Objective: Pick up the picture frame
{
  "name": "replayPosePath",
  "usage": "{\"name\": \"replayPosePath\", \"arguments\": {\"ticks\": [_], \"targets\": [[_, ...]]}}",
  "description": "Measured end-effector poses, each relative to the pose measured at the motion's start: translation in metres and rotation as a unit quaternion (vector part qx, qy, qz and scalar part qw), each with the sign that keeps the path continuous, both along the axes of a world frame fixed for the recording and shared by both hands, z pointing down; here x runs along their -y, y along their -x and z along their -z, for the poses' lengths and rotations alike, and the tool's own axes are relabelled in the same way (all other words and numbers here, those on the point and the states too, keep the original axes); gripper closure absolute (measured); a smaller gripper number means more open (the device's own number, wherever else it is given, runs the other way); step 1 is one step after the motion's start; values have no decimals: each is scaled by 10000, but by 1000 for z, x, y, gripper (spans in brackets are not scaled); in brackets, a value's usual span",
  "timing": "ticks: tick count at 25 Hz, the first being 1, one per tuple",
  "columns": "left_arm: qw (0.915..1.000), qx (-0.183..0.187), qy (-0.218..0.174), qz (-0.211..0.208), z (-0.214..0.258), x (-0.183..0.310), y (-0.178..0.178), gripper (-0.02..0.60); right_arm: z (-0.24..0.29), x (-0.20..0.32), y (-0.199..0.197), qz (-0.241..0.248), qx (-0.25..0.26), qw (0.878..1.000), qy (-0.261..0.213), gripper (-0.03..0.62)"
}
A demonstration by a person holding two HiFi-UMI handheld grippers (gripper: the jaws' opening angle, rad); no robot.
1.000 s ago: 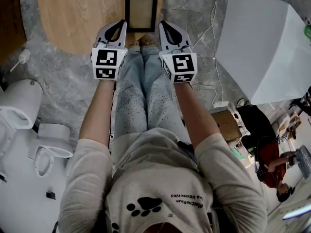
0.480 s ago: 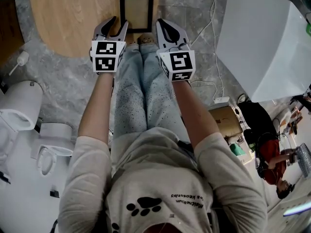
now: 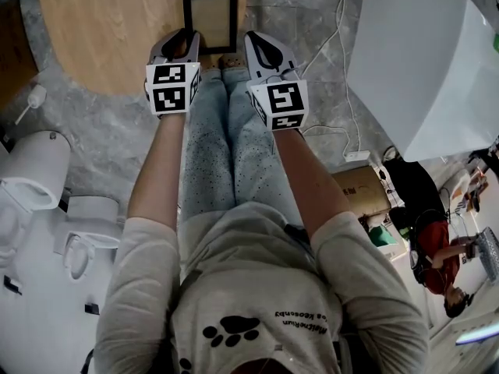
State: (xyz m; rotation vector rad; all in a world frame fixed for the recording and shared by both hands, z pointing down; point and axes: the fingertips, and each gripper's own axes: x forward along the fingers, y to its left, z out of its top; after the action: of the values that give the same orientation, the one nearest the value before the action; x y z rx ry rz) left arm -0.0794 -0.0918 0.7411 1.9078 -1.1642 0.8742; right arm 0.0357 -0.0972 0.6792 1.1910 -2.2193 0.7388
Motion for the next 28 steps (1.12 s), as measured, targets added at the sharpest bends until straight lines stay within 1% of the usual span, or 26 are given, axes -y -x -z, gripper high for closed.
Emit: {"name": "replayPosePath", "arguments": {"ticks": [3, 8, 11, 13, 16, 21, 25, 28], "targets": [[9998, -12, 42, 169, -1, -1, -1, 489, -3, -2, -3, 10, 32, 10000, 51, 585], [9998, 27, 45, 192, 0, -2, -9, 499, -10, -6, -6, 75, 148, 9996, 237, 585], [9997, 34, 64, 241, 1, -2, -15, 500, -16, -9, -9, 81, 287, 9986, 447, 580], [9996, 19, 80, 268, 1, -3, -20, 500, -21, -12, -12, 34, 404, 9972, 628, 555], [9995, 6, 104, 282, 1, -4, -26, 500, -31, -15, -18, -86, 529, 9947, 880, 495], [9998, -53, 95, 181, 2, -6, -35, 502, -48, -19, -21, -198, 801, 9883, 1283, 423], [9999, -67, 85, 88, 4, -8, -38, 502, -57, -20, -19, -210, 1163, 9806, 1562, 396], [9998, -107, 109, 98, 2, -8, -40, 502, -64, -16, -18, -273, 1537, 9719, 1760, 393]]}}
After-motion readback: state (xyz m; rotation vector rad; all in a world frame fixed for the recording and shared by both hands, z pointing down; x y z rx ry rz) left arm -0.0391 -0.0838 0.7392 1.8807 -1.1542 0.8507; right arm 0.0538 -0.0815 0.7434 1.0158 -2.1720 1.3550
